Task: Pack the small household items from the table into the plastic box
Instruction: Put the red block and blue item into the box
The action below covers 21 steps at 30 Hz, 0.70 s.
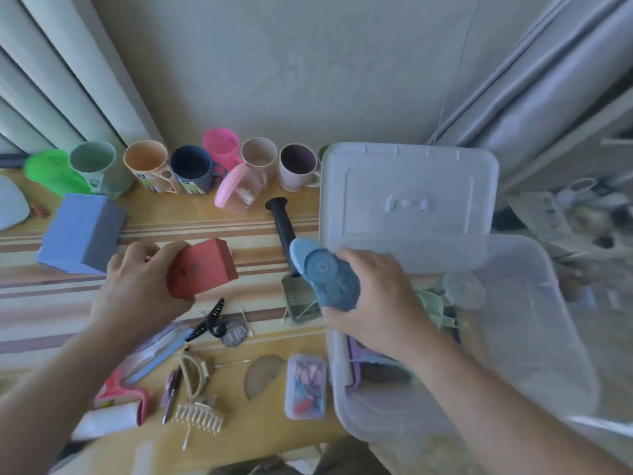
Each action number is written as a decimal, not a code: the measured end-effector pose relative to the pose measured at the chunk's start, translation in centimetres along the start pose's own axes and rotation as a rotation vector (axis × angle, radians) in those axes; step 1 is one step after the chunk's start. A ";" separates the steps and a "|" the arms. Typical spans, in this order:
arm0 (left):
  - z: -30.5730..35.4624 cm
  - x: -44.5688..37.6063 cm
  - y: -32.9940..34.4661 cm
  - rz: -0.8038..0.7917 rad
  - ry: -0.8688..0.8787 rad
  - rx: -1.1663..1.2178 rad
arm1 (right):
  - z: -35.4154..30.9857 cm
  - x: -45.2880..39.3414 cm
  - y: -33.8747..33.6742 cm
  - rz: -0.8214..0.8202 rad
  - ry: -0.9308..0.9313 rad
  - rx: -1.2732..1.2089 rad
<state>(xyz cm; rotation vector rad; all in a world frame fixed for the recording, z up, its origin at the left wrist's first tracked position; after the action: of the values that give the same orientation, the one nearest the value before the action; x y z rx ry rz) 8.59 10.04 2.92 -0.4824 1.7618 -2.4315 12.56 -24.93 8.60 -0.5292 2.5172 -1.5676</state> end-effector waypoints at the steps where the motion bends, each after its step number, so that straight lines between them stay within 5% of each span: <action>1: 1.5 0.8 0.0 0.003 -0.012 0.024 | 3.1 1.0 -1.2 0.028 0.020 0.004; 5: 8.2 4.5 -0.5 0.042 -0.045 0.121 | 14.1 5.0 -1.9 -0.150 0.193 0.173; 10: 17.2 9.3 -1.7 0.104 0.079 0.202 | 18.2 7.9 3.7 -0.636 -0.012 0.412; 16: 24.4 13.1 0.3 0.060 0.273 0.106 | 19.0 6.2 5.6 -0.688 0.023 0.220; 21: 27.3 14.4 3.3 0.046 0.346 0.068 | 21.0 5.4 1.1 -0.514 0.091 -0.015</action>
<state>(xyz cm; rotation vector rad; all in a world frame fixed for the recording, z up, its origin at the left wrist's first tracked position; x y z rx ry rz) 3.13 -19.62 10.25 -0.0115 1.7727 -2.6580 13.34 -44.15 -1.52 -1.2101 2.5950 -1.7559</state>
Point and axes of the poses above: each hand's wrist, its own x-axis away from the middle knuckle, its own y-axis out of the palm, z = x × y, the point moved 1 cm from there along -x, towards the middle knuckle, and after that the axes turned 1 degree about x, right-handed, at the moved point
